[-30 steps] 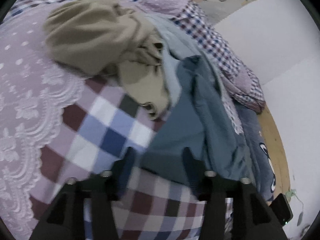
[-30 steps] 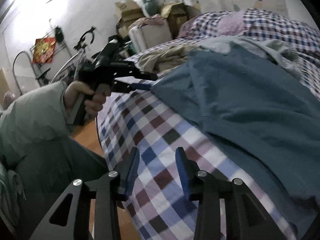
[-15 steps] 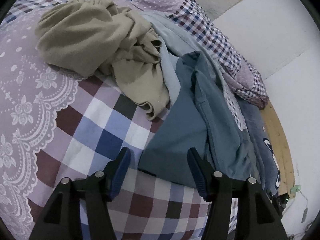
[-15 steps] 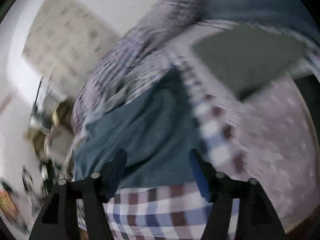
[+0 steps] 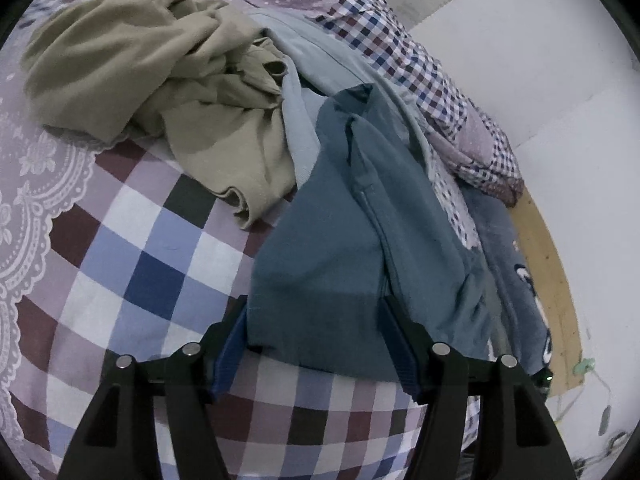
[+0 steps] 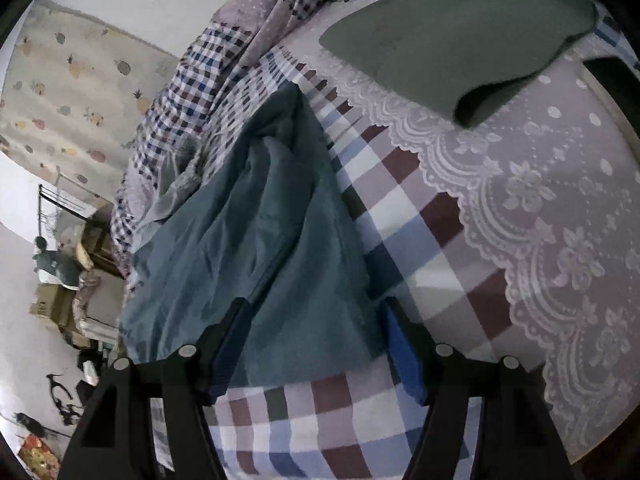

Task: Fold clothes
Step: 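Release the teal-blue garment and open the right gripper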

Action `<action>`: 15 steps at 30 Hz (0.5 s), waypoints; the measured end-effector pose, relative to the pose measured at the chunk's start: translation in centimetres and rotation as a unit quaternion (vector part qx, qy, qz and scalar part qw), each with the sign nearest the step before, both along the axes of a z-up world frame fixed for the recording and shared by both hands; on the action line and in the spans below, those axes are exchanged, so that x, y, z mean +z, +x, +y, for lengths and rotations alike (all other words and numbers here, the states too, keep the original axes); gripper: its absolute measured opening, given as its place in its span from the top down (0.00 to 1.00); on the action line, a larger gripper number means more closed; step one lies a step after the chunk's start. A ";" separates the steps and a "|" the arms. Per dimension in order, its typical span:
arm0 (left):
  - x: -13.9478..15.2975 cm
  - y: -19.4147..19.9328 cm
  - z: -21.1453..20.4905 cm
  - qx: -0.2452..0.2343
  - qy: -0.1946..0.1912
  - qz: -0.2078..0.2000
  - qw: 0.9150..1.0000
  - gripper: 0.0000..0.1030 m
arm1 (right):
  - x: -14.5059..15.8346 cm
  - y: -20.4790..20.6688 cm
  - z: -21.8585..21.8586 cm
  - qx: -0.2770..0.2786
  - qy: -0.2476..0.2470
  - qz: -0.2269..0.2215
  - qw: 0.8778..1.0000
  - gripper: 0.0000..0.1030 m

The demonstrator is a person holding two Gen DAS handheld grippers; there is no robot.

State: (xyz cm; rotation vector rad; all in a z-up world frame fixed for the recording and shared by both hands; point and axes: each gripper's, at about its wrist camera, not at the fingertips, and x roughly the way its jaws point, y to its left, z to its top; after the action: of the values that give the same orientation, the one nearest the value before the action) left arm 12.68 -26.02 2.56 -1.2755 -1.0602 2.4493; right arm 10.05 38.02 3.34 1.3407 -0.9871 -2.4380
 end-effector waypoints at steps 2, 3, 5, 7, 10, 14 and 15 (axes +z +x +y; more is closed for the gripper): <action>0.0 0.1 -0.3 0.005 -0.001 0.000 1.000 0.35 | 0.1 0.6 0.1 -0.002 0.010 0.001 1.000 0.33; 0.1 0.2 -0.4 0.008 -0.003 -0.001 1.000 0.35 | 0.1 0.8 0.3 -0.006 0.011 -0.002 1.000 0.33; 0.0 0.2 -0.6 0.011 -0.005 -0.002 1.000 0.35 | 0.2 1.2 0.6 -0.011 0.014 -0.008 1.000 0.33; -0.1 0.0 -0.4 0.007 -0.008 -0.004 1.000 0.35 | 0.2 1.2 0.6 -0.005 0.016 -0.014 1.000 0.33; -0.2 -0.3 -0.3 0.002 -0.008 -0.004 1.000 0.35 | -0.1 1.1 0.7 -0.010 0.007 -0.019 1.000 0.33; -0.2 -0.6 -0.3 -0.001 0.000 0.004 1.000 0.35 | -0.3 0.1 0.2 -0.005 0.000 -0.020 1.000 0.31; -0.4 -0.6 -0.4 0.000 0.001 0.006 1.000 0.36 | -0.3 -0.2 0.1 -0.003 -0.001 -0.020 1.000 0.31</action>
State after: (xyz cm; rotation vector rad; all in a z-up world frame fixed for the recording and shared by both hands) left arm 12.04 -26.43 2.18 -1.2581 -1.0600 2.4517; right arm 9.83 38.07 3.00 1.3937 -1.0031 -2.4232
